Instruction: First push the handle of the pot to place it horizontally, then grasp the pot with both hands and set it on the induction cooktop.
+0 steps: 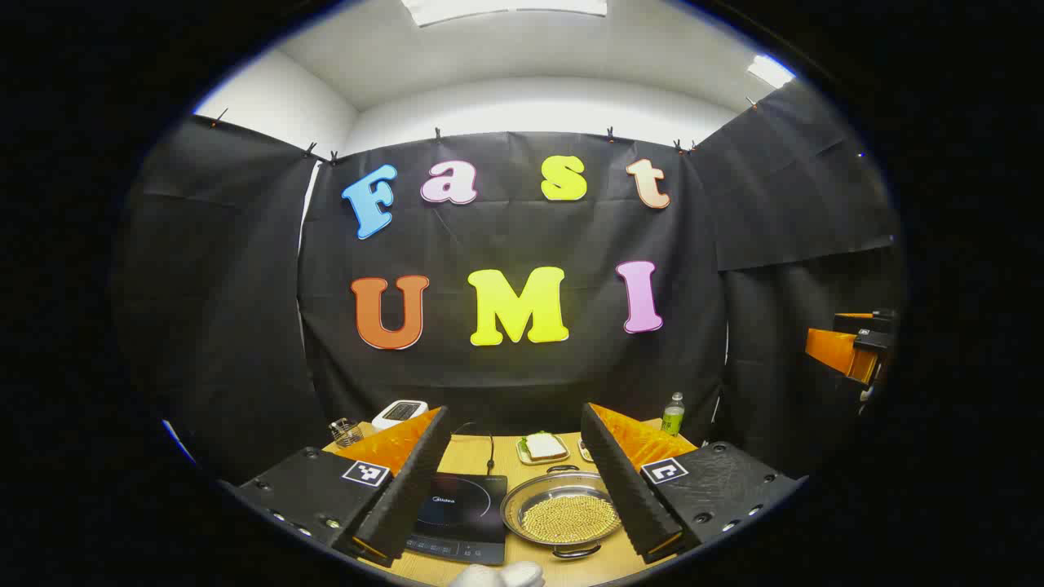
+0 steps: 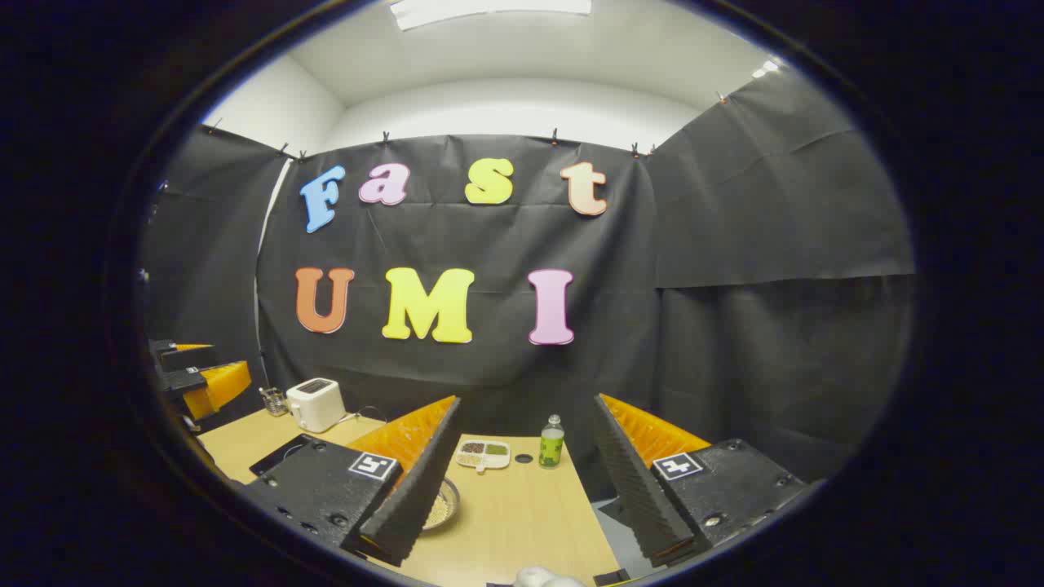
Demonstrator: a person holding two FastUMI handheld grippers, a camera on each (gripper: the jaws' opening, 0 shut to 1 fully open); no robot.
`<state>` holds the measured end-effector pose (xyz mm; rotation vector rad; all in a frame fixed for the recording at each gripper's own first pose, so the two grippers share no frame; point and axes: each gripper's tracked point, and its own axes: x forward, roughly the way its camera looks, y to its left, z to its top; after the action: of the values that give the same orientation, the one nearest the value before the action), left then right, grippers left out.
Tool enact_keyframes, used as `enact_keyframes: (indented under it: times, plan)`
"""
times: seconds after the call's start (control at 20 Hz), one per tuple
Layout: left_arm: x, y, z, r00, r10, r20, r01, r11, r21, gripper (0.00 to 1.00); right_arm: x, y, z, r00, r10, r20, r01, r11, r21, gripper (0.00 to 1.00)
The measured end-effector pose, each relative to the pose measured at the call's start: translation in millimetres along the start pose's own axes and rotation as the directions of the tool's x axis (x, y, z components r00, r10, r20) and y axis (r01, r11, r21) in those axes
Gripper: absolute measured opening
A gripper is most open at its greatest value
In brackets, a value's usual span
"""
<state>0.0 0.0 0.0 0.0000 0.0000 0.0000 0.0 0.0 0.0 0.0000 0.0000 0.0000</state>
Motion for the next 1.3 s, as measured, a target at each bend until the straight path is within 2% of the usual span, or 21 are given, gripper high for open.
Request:
enact_keyframes:
  times: [0.05, 0.6, 1.0, 1.05, 1.1, 1.15, 1.2, 1.25, 1.3]
  plan:
    - [1, 2, -2, 1.000, 0.002, -0.002, -0.002, 1.000, 0.002, 0.96, 0, 0, 0, 1.000, -0.001, 0.000, 0.001, 1.000, -0.002, 0.99]
    - [3, 12, -7, 1.000, 0.020, -0.003, -0.020, 1.000, -0.003, 0.96, 5, 3, -4, 1.000, 0.005, -0.016, -0.005, 1.000, 0.005, 0.96]
    - [0, 26, -16, 0.999, 0.035, -0.017, -0.035, 0.999, -0.003, 0.96, 20, 40, -8, 0.995, 0.087, -0.041, -0.086, 0.996, 0.025, 0.99]
    - [-1, 28, -18, 0.999, 0.034, -0.020, -0.035, 0.999, -0.003, 0.96, 22, 49, -9, 0.992, 0.112, -0.051, -0.111, 0.994, 0.025, 0.92]
    - [-2, 30, -21, 0.999, 0.030, -0.023, -0.030, 1.000, 0.001, 0.96, 24, 60, -10, 0.989, 0.133, -0.056, -0.132, 0.991, 0.029, 0.93]
    - [-3, 33, -22, 0.999, 0.027, -0.023, -0.027, 1.000, 0.008, 0.96, 25, 72, -12, 0.985, 0.162, -0.065, -0.160, 0.987, 0.033, 0.82]
    - [-4, 36, -23, 0.999, 0.031, -0.025, -0.030, 0.999, 0.018, 0.96, 28, 85, -17, 0.978, 0.190, -0.080, -0.188, 0.981, 0.039, 0.80]
    - [-5, 41, -27, 0.999, 0.037, -0.028, -0.037, 0.999, 0.026, 0.96, 30, 100, -22, 0.968, 0.229, -0.101, -0.225, 0.973, 0.045, 0.65]
    - [-6, 45, -30, 0.998, 0.047, -0.030, -0.046, 0.999, 0.029, 0.96, 33, 116, -28, 0.956, 0.267, -0.125, -0.263, 0.964, 0.045, 0.58]
